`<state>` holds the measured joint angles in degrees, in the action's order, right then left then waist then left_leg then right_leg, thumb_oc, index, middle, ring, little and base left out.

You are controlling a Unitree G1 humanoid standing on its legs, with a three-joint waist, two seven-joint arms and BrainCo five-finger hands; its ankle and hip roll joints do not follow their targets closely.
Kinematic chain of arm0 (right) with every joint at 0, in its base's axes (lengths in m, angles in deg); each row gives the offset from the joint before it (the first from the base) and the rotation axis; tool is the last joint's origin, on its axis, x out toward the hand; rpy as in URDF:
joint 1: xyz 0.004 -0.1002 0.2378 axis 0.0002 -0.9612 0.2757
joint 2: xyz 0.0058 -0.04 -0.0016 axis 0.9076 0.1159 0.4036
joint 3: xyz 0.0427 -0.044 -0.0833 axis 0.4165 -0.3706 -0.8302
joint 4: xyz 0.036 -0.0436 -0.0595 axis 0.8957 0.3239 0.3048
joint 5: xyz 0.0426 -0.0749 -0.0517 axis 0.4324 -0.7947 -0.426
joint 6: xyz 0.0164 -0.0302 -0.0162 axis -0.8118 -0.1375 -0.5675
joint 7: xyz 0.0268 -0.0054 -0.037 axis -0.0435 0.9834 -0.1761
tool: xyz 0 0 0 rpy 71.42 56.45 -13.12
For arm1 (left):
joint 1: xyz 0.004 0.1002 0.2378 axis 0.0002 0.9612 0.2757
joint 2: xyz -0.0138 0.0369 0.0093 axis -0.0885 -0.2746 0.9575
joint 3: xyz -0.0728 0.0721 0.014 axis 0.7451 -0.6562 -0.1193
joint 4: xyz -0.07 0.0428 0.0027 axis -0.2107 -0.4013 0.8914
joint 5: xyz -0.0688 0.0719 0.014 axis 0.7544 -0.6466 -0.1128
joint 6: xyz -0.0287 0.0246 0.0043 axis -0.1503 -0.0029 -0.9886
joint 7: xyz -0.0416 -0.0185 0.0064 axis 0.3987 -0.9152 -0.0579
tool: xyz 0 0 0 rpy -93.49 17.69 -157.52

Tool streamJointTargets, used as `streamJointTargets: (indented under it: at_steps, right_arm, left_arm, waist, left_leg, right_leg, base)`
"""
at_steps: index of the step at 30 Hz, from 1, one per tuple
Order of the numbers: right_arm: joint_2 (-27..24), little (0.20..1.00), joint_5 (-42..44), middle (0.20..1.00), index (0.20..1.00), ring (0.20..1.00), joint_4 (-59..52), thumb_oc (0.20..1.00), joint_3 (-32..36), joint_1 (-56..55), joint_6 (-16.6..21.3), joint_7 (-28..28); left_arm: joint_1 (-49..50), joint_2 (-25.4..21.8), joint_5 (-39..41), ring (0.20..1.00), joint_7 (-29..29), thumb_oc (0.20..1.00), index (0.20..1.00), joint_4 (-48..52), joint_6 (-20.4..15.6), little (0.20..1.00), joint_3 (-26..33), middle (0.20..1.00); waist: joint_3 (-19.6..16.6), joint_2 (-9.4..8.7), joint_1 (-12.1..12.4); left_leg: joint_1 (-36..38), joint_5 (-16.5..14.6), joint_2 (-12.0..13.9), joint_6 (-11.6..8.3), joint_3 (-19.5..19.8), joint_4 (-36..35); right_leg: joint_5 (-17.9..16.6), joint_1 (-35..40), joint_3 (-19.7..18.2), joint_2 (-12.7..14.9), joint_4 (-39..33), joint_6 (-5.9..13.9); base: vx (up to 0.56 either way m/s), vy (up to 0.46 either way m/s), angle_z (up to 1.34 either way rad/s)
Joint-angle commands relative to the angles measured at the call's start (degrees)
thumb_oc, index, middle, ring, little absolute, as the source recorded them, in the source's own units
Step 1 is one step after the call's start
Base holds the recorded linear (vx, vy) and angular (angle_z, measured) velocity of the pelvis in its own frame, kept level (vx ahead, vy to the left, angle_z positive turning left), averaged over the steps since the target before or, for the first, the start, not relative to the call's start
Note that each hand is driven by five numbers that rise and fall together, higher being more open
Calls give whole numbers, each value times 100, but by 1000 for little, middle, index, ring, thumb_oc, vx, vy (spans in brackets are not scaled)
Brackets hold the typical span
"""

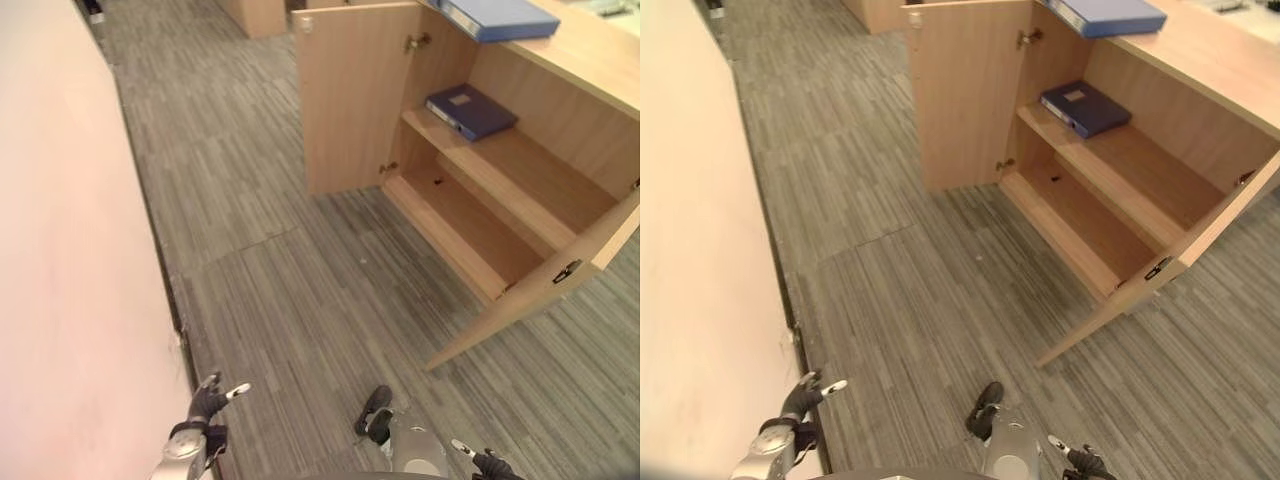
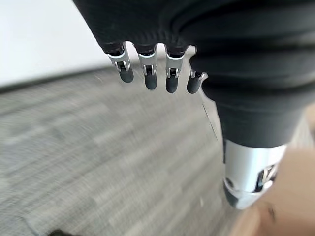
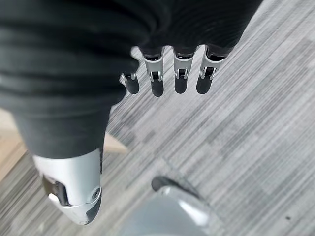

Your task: Put the empty folder in the office cabinet

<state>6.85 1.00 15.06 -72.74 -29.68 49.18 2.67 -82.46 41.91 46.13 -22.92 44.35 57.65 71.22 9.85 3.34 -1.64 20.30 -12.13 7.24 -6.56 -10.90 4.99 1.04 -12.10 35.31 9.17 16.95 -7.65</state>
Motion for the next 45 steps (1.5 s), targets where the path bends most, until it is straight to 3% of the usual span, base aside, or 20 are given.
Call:
streamJointTargets:
  at_steps: [1, 4, 8, 11, 13, 16, 21, 23, 27, 29, 31, 33, 35, 37, 39, 40, 41, 43, 44, 45]
  right_arm:
    - [-28, 1000, 256, 1000, 1000, 1000, 464, 1000, 62, 40, -44, 75]
    - [-34, 1000, 439, 1000, 1000, 1000, 556, 1000, 216, -10, -22, 116]
    - [-45, 1000, 739, 1000, 1000, 1000, 667, 1000, 411, -49, -60, 141]
    - [-85, 1000, 897, 1000, 1000, 1000, 582, 1000, 469, -69, -36, 136]
    - [-228, 1000, 900, 1000, 1000, 1000, 416, 1000, 411, -30, 28, 152]
    - [-265, 1000, 937, 1000, 1000, 1000, 96, 1000, 326, 61, 102, 191]
    - [-162, 1000, 868, 1000, 1000, 1000, -153, 1000, 6, 336, 107, 97]
    - [-164, 1000, 789, 1000, 1000, 1000, -104, 1000, 70, 326, 69, 45]
    - [-87, 1000, 827, 1000, 1000, 1000, 149, 1000, 333, 115, -25, -88]
    - [4, 1000, 690, 1000, 1000, 1000, 290, 1000, 314, 81, -55, -101]
    - [47, 1000, 655, 1000, 1000, 1000, 287, 1000, 309, 102, -85, -109]
    - [155, 1000, 530, 1000, 1000, 1000, 246, 1000, 185, 242, -80, -94]
    - [233, 1000, 449, 1000, 1000, 1000, 132, 1000, 63, 317, -53, -95]
    - [267, 1000, 445, 1000, 1000, 1000, 107, 1000, 16, 356, -47, -96]
    - [312, 1000, 447, 1000, 1000, 1000, 15, 1000, -195, 410, 18, -139]
    - [315, 1000, 443, 1000, 1000, 1000, 4, 1000, -234, 439, 46, -139]
    - [315, 1000, 443, 1000, 1000, 1000, 5, 1000, -236, 437, 47, -139]
    - [339, 1000, 391, 1000, 1000, 1000, 11, 1000, -325, 465, 60, -89]
    - [339, 1000, 391, 1000, 1000, 1000, 11, 1000, -326, 464, 60, -89]
    - [265, 1000, 382, 1000, 1000, 1000, 62, 1000, -365, 446, 48, -108]
  left_arm:
    - [-316, -243, -71, 1000, -33, 1000, 1000, 450, -210, 1000, -89, 1000]
    - [-352, -217, 74, 1000, 51, 1000, 1000, 578, -240, 1000, -81, 1000]
    - [-360, -153, 235, 1000, 120, 1000, 1000, 641, -267, 1000, -48, 1000]
    - [-326, -112, 210, 1000, 94, 1000, 1000, 730, -252, 1000, -75, 1000]
    - [-251, -83, 180, 1000, 105, 1000, 1000, 751, -255, 1000, -157, 1000]
    - [-326, -60, 214, 1000, 191, 1000, 1000, 597, -286, 1000, -236, 1000]
    - [-401, -51, 373, 1000, 348, 1000, 1000, 243, -407, 1000, -129, 1000]
    - [-425, -31, 402, 1000, 312, 1000, 1000, 160, -421, 1000, -165, 1000]
    - [-455, -53, 241, 1000, 256, 1000, 1000, 30, -422, 1000, -248, 1000]
    - [-448, -191, 185, 1000, 216, 1000, 1000, 128, -427, 1000, -231, 1000]
    - [-440, -220, 171, 1000, 198, 1000, 1000, 172, -405, 1000, -207, 1000]
    - [-342, -351, 171, 1000, 184, 1000, 1000, 328, -357, 1000, -119, 1000]
    - [-279, -378, 157, 1000, 186, 1000, 1000, 315, -294, 1000, -58, 1000]
    - [-240, -350, 168, 1000, 167, 1000, 1000, 292, -271, 1000, -30, 1000]
    - [-112, -245, 212, 1000, 130, 1000, 1000, 242, -247, 1000, 40, 1000]
    - [-92, -225, 248, 1000, 115, 1000, 1000, 244, -225, 1000, 54, 1000]
    - [-89, -226, 249, 1000, 114, 1000, 1000, 245, -224, 1000, 55, 1000]
    - [19, -172, 222, 1000, 59, 1000, 1000, 361, -160, 1000, 87, 1000]
    - [20, -172, 222, 1000, 59, 1000, 1000, 361, -159, 1000, 88, 1000]
    - [54, -106, 208, 1000, 36, 1000, 1000, 373, -183, 1000, 91, 1000]
  waist:
    - [137, 1, -226]
    - [353, -107, -244]
    - [434, -198, -251]
    - [464, -208, -186]
    - [470, -12, -125]
    - [453, 196, -140]
    - [359, 107, -73]
    - [230, 84, -93]
    - [2, -42, -194]
    - [11, -258, -157]
    - [24, -290, -114]
    - [149, -312, 122]
    - [193, -272, 230]
    - [214, -247, 235]
    - [288, -221, 278]
    - [285, -210, 327]
    - [291, -211, 319]
    - [254, -293, 540]
    - [255, -291, 537]
    - [266, -330, 483]
  left_leg:
    - [-538, 362, -64, 57, -181, 414]
    - [-1352, 933, 118, -103, -39, 2330]
    - [-1856, 1084, 293, 9, 19, 2508]
    - [-1984, 1111, 483, 101, 219, 1818]
    - [-2030, 1244, 499, 2, 1073, 512]
    - [-2344, 1994, 865, -163, 1882, -411]
    - [-2500, 2216, 1273, -423, 2635, -600]
    - [-2404, 2088, 1345, -444, 2534, -549]
    - [-2148, 1727, 1067, -461, 2058, -780]
    - [-1893, 1434, 731, -286, 1596, -847]
    - [-1846, 1383, 640, -214, 1487, -845]
    - [-1554, 1170, 440, -46, 1107, -901]
    - [-1524, 1150, 262, 135, 846, -894]
    - [-1503, 1132, 177, 227, 837, -889]
    - [-1435, 1122, -163, 460, 737, -882]
    - [-1496, 1153, -222, 480, 683, -864]
    - [-1485, 1138, -218, 472, 691, -859]
    - [-1594, 1073, -317, 426, 460, -679]
    - [-1594, 1071, -315, 425, 462, -677]
    - [-1567, 1015, -364, 397, 499, -563]
  right_leg:
    - [-236, 814, -548, -26, -1187, 1284]
    - [-59, 1101, -864, -244, -1366, 988]
    - [96, 1335, -1327, -254, -1496, 960]
    - [169, 1570, -1934, -284, -1620, 1080]
    - [398, 1747, -2659, -385, -1555, 1172]
    - [806, 1748, -3443, -494, -1112, 1232]
    - [1346, 1641, -4871, -475, -451, 1397]
    - [1321, 1602, -5024, -211, -515, 1607]
    - [796, 1640, -5032, 335, -840, 1995]
    - [-42, 1395, -4910, 722, -809, 2264]
    - [-115, 1310, -4815, 746, -766, 2265]
    - [-633, 1008, -3777, 1104, -262, 2175]
    - [-611, 929, -2835, 1186, 95, 2032]
    - [-400, 881, -2692, 998, 355, 2019]
    - [289, 913, -2487, -97, 447, 1857]
    - [396, 935, -2246, -313, 324, 1736]
    - [417, 952, -2236, -315, 328, 1729]
    - [675, 1305, -1287, -266, -318, 1291]
    - [671, 1310, -1284, -270, -326, 1290]
    - [667, 1429, -1975, -501, -703, 1289]
  base:
    - [293, -182, -34]
    - [174, -113, -75]
    - [205, 73, -118]
    - [265, 195, -135]
    - [353, 328, -124]
    - [357, 327, -159]
    - [371, 469, -135]
    - [182, 628, -206]
    - [83, 500, -36]
    - [-11, 447, 17]
    - [-25, 346, -46]
    - [-61, 448, -46]
    - [-102, 412, -71]
    - [-44, 269, -69]
    - [-52, 324, -14]
    - [-53, 187, -20]
    - [-74, 97, -27]
    - [-56, 5, -24]
    - [24, -79, -44]
    - [38, -27, -40]
